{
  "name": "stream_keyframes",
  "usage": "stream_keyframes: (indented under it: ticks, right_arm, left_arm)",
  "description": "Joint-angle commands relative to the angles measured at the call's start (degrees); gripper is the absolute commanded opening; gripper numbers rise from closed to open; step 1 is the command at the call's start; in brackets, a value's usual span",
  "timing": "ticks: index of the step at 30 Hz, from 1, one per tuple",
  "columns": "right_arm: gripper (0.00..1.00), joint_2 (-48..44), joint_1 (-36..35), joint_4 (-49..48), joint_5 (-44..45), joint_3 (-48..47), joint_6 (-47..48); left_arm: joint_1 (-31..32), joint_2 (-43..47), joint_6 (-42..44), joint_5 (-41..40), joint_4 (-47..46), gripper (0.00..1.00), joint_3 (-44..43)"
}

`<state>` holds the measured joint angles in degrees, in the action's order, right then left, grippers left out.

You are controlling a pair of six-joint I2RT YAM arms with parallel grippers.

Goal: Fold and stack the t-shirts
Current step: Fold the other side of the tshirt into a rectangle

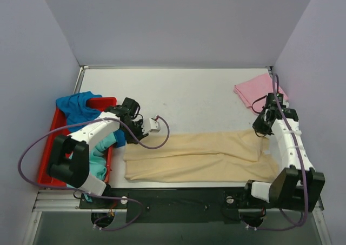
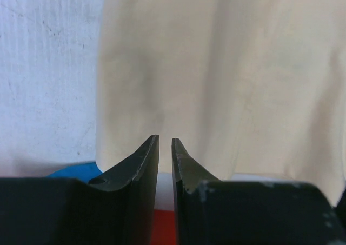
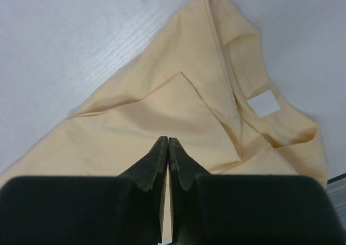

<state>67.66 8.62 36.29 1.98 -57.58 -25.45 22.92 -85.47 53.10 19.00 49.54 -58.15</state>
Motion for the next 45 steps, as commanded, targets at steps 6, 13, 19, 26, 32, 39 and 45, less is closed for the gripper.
stream_keyframes:
  ticks: [6, 13, 19, 26, 32, 39, 45]
  right_arm:
    - [0.00, 21.17, -0.19, -3.07, 3.71, 2.39, 1.63]
    - [0.00, 31.39, 5.35, -5.35, 3.47, -1.92, 3.30]
    - [0.00, 30.52, 6.41, -6.76, 4.08, -3.41, 6.63]
    - [0.24, 20.42, 3.42, -9.05, -0.66, -0.44, 8.23]
    - [0.31, 22.60, 3.07, -8.61, -5.76, 0.28, 9.28]
    - [0.35, 30.42, 1.57, -6.50, -5.23, -0.78, 9.19]
    - [0.08, 31.75, 1.48, -7.03, -4.71, -1.04, 9.28]
  left_arm:
    - [-1.12, -6.11, -6.43, -9.42, -11.30, 0.26, 7.87]
    - [-2.43, -5.41, -5.55, -12.94, -12.45, 0.26, 12.97]
    - [-4.99, -6.55, -5.03, -12.86, -12.01, 0.26, 13.41]
    - [-4.99, -6.20, -6.34, -8.46, -9.99, 0.29, 10.61]
    - [-4.99, -5.76, -6.52, -7.58, -10.07, 0.30, 10.86]
    - [-4.99, -5.50, -6.17, -7.32, -10.16, 0.31, 11.04]
    - [-4.99, -5.93, -6.17, -7.32, -9.99, 0.31, 10.52]
